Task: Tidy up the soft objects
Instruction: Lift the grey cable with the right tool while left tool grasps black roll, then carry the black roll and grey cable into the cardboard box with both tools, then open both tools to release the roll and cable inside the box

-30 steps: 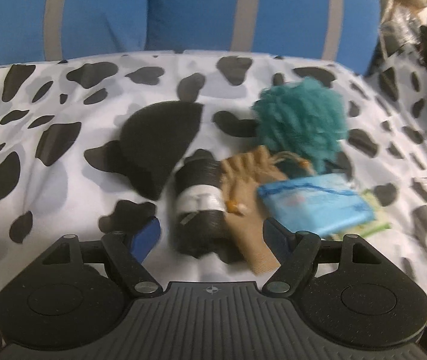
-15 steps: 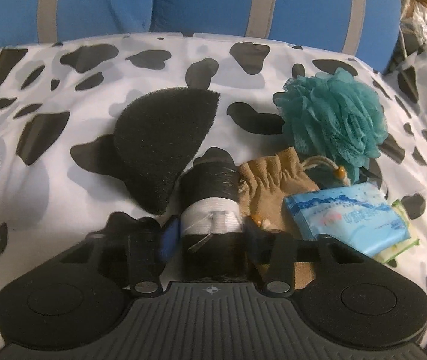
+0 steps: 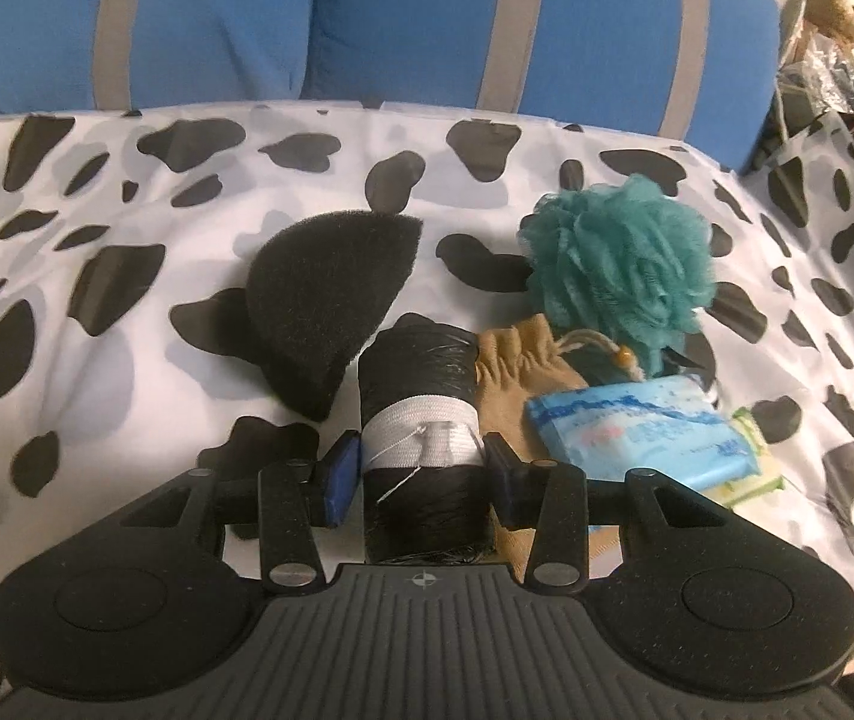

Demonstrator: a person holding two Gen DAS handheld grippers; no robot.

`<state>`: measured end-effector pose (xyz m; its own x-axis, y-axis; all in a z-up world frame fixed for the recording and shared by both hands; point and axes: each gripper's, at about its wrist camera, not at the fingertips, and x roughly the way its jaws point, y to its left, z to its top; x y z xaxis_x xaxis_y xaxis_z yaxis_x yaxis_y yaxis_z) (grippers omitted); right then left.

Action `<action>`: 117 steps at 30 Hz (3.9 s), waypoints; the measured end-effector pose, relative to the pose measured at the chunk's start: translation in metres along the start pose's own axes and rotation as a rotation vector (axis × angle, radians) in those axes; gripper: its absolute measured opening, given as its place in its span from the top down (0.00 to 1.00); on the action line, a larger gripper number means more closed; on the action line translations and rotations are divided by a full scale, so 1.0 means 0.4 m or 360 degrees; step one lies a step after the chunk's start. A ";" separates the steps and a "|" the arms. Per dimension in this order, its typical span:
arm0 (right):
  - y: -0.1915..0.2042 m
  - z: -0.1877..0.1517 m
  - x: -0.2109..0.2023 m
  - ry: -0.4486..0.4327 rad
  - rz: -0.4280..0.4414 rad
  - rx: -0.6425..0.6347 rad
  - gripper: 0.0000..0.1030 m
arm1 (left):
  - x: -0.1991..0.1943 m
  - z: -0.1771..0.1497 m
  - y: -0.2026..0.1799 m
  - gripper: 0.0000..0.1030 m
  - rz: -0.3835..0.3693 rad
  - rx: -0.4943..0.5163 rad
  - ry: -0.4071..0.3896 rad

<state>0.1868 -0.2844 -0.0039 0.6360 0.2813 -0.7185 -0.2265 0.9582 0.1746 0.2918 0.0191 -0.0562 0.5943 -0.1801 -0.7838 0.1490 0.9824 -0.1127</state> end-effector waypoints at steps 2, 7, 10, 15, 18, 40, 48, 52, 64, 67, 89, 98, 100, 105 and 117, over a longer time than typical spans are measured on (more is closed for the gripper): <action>0.006 -0.001 0.002 0.0005 0.0003 -0.0005 0.93 | -0.024 -0.003 -0.006 0.59 -0.0001 0.0026 -0.0014; 0.025 -0.004 0.006 0.0018 0.0018 -0.0015 0.93 | -0.085 -0.025 -0.022 0.59 -0.0021 0.0046 -0.0041; 0.041 -0.006 0.009 0.0030 0.0031 -0.0031 0.93 | -0.125 -0.049 -0.036 0.59 -0.0053 0.0065 -0.0053; 0.072 -0.016 0.010 0.0052 0.0067 -0.0068 0.93 | -0.180 -0.105 -0.069 0.59 -0.0124 0.0121 -0.0057; 0.095 -0.026 0.004 0.0063 0.0093 -0.0098 0.93 | -0.208 -0.141 -0.095 0.59 -0.0150 0.0177 -0.0049; 0.197 -0.142 -0.061 0.0168 0.0190 -0.0265 0.93 | -0.331 -0.355 -0.184 0.59 -0.0204 0.0264 0.0145; 0.229 -0.201 -0.094 0.0267 0.0228 -0.0308 0.93 | -0.358 -0.410 -0.189 0.59 -0.0194 0.0245 0.0255; 0.248 -0.235 -0.092 0.0395 0.0229 -0.0358 0.93 | -0.362 -0.434 -0.190 0.59 -0.0161 0.0243 0.0337; 0.285 -0.284 -0.071 0.0607 0.0247 -0.0454 0.93 | -0.358 -0.458 -0.193 0.59 -0.0124 0.0256 0.0433; 0.285 -0.284 -0.068 0.0617 0.0260 -0.0457 0.93 | -0.358 -0.459 -0.195 0.59 -0.0130 0.0260 0.0442; 0.286 -0.278 -0.052 0.0618 0.0126 -0.0470 0.03 | -0.327 -0.451 -0.182 0.39 0.0010 0.0210 0.0518; 0.278 -0.269 -0.050 0.0596 0.0084 -0.0436 0.03 | -0.333 -0.435 -0.185 0.39 -0.0004 0.0186 0.0456; 0.272 -0.266 -0.049 0.0590 0.0077 -0.0412 0.02 | -0.332 -0.434 -0.186 0.39 -0.0003 0.0187 0.0454; 0.261 -0.256 -0.052 0.0570 0.0069 -0.0362 0.02 | -0.331 -0.432 -0.187 0.39 -0.0001 0.0187 0.0453; 0.233 -0.228 -0.058 0.0466 -0.0007 -0.0255 0.02 | -0.326 -0.413 -0.190 0.39 -0.0015 0.0163 0.0440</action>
<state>0.0836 -0.2064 -0.0322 0.4034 0.2279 -0.8862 -0.3521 0.9326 0.0796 0.0724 -0.0240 -0.0463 0.3565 -0.1552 -0.9213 0.2407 0.9681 -0.0699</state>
